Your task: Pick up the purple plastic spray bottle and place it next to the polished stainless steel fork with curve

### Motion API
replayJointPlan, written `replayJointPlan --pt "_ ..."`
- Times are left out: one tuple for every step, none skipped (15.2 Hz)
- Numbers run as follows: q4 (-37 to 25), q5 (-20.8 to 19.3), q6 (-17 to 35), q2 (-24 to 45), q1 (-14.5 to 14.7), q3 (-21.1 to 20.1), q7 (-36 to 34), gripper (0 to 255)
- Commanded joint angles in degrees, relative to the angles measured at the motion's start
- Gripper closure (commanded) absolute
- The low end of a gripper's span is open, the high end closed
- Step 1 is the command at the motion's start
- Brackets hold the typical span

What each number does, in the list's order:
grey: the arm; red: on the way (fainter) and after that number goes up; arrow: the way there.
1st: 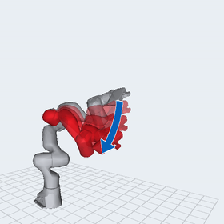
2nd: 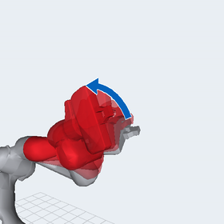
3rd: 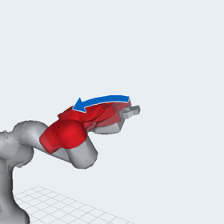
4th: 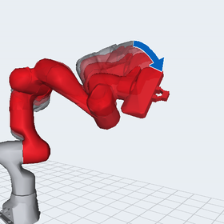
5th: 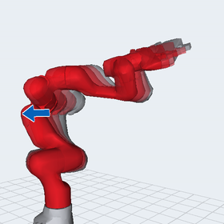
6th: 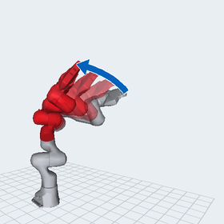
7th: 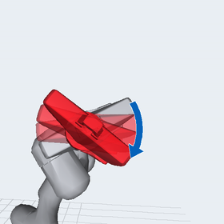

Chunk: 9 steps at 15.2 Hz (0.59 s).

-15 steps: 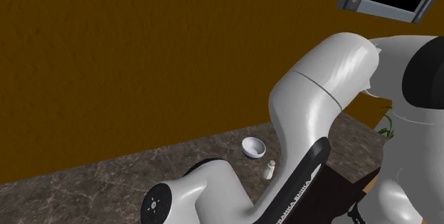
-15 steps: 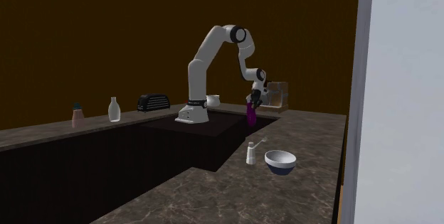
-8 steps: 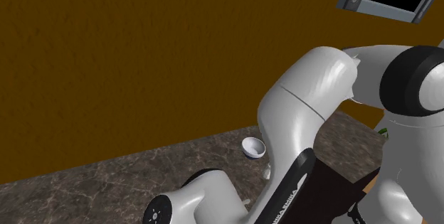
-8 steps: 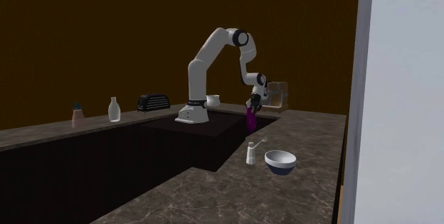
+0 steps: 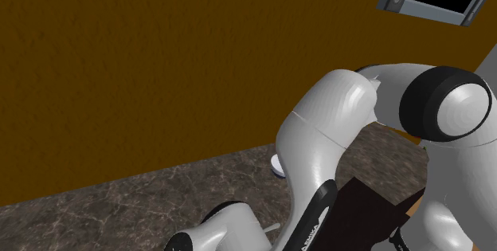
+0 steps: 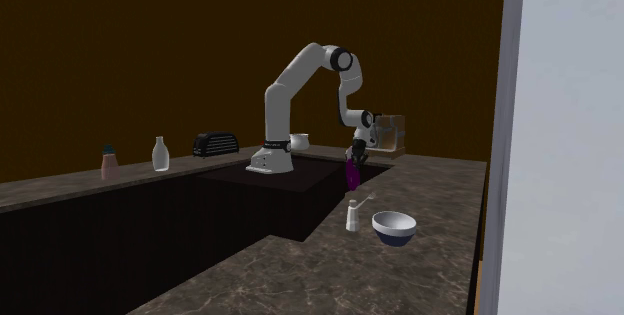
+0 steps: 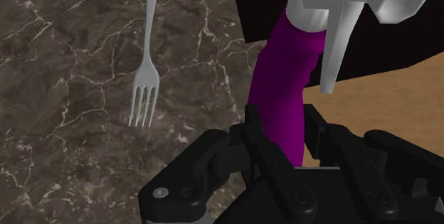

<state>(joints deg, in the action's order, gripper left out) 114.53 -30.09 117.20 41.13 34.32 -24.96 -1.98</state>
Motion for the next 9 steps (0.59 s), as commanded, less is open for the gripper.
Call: replayJointPlan --pt "-0.39 -0.32 0.33 0.79 0.19 0.3 -0.14 255" --pt "-0.4 -0.32 0.33 0.79 0.18 0.29 -0.14 255" --pt "-0.4 -0.33 0.33 0.79 0.18 0.28 -0.15 255" --pt "-0.4 -0.33 0.32 0.79 0.17 0.28 -0.15 255" --pt "-0.4 -0.33 0.32 0.79 0.17 0.27 -0.15 255" --pt "-0.4 -0.34 0.32 0.8 0.16 0.27 -0.15 255" --pt "-0.4 -0.34 0.32 0.8 0.16 0.26 -0.15 255" --pt "-0.4 -0.35 0.32 0.8 0.15 0.26 -0.16 255" --pt "-0.37 -0.33 0.31 0.77 0.16 0.24 -0.17 0"
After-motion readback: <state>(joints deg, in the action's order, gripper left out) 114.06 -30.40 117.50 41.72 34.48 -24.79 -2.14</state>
